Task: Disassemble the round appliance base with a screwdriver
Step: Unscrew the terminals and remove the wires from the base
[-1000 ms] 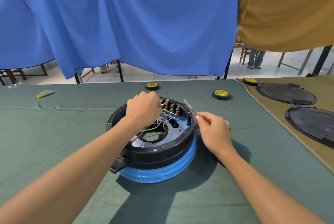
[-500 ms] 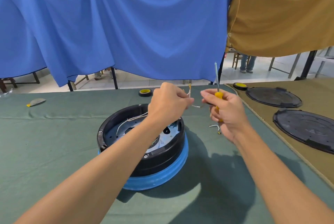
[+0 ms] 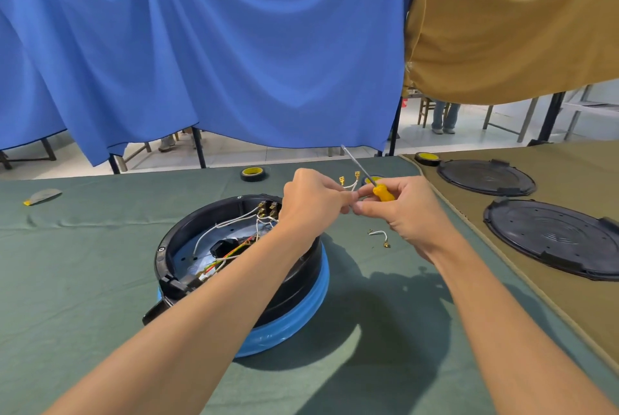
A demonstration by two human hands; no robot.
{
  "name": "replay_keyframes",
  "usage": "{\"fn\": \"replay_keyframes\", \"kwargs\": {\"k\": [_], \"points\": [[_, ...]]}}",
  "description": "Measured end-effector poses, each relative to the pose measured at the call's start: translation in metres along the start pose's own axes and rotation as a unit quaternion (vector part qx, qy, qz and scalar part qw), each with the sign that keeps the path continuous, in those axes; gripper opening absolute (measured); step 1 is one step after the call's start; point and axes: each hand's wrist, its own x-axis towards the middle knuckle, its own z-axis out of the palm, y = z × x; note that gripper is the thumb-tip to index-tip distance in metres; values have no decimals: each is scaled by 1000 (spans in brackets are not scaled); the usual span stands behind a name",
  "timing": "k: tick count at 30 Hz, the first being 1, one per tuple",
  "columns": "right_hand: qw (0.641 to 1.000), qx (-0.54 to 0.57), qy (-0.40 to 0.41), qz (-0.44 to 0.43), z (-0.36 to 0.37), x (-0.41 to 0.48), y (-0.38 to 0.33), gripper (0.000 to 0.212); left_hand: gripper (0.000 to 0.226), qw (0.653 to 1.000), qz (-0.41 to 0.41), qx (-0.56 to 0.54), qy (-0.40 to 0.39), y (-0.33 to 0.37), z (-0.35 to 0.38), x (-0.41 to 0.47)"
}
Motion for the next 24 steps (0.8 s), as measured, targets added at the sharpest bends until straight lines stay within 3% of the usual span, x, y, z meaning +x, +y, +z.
{"fn": "replay_keyframes", "kwargs": {"k": [4, 6, 8, 11, 14, 17, 24], "points": [[999, -47, 4, 11, -6, -1, 4, 25, 21, 1000, -10, 15, 15, -3, 7, 2], [998, -59, 21, 23, -9, 1, 10, 22, 21, 999, 6, 35, 19, -7, 9, 2], [994, -79, 59, 52, -14, 3, 20, 14, 29, 991, 41, 124, 34, -12, 10, 0], [970, -166, 134, 116, -25, 3, 43, 9, 50, 936, 134, 325, 25, -26, 11, -7], [935, -258, 194, 146, -29, -1, 63, 7, 49, 890, 170, 423, -19, -38, 13, -11], [913, -299, 244, 134, -30, -4, 68, 9, 44, 862, 196, 468, -2, -43, 14, -13], [913, -273, 299, 51, -30, -6, 67, 9, 44, 837, 182, 515, -37, -43, 11, -18]]}}
